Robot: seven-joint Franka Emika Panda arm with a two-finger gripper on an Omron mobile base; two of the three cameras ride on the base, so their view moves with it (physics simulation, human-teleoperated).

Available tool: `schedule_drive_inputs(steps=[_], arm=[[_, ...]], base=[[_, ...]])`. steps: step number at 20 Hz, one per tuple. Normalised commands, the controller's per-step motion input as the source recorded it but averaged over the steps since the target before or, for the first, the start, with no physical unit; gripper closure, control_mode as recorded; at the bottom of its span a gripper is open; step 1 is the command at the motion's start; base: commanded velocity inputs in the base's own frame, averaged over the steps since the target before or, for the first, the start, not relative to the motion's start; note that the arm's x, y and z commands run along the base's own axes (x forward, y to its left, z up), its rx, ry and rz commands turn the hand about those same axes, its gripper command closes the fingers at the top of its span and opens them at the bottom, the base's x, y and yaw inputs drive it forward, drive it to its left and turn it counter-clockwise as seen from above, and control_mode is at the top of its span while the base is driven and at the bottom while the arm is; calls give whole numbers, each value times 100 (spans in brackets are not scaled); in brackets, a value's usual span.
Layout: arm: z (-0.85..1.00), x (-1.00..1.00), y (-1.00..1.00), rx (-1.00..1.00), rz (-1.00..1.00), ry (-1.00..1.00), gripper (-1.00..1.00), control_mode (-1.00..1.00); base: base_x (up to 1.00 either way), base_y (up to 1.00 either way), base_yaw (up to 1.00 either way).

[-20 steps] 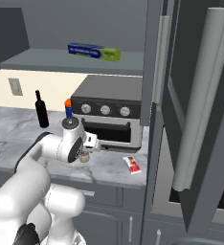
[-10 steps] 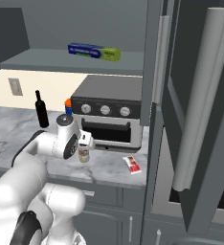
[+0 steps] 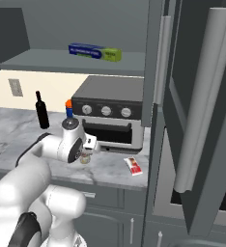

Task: Pick the bar and canned food from the counter and place them in the cabinets closest to them.

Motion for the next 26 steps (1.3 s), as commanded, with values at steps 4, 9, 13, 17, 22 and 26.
schedule_drive_inputs(steps=[4,9,13,17,22,26], arm=[[-3,0,-7,0,0,0,-100,-100],[0,0,13,0,0,0,-100,-100],[0,9,19,0,0,0,-100,-100],[0,18,1,0,0,0,-100,-100],[0,5,0,0,0,0,-100,-100],[0,6,0,0,0,1,-100,-100]], base=[[0,0,0],[0,0,0],[0,0,0],[0,0,0],[0,0,0],[0,0,0]])
